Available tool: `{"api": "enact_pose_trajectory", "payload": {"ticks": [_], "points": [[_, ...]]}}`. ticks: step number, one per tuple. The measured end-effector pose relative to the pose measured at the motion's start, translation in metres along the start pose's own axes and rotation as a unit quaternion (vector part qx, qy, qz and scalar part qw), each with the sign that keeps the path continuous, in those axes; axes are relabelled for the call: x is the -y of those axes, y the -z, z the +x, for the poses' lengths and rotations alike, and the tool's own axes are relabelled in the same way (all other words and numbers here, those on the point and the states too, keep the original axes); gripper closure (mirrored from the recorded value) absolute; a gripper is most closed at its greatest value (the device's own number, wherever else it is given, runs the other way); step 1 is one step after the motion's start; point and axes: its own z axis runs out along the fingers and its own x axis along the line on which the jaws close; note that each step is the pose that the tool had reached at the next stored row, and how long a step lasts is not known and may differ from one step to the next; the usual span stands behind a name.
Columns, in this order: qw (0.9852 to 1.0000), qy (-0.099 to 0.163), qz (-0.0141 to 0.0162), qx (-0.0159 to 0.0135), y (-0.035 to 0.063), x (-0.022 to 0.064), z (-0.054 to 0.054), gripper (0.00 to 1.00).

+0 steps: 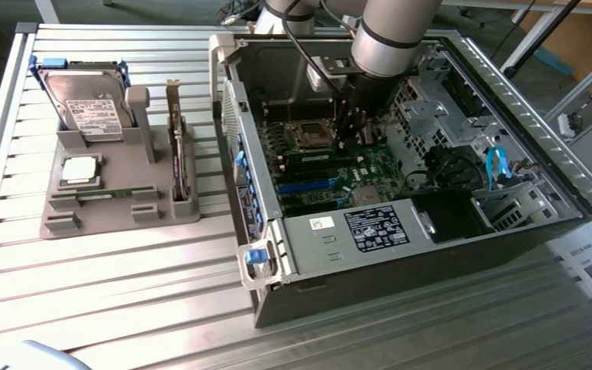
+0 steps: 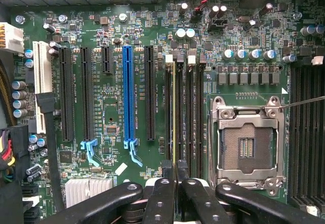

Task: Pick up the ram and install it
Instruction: 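Insert the ram into the slot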

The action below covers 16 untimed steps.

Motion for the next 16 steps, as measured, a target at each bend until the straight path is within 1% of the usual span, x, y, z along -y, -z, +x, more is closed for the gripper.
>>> {"api": "enact_pose_trajectory", "payload": {"ticks": [16], "points": [[1.0, 0.001, 0.0, 0.0001, -0.0001, 0.0, 0.0023, 0.88]]}}
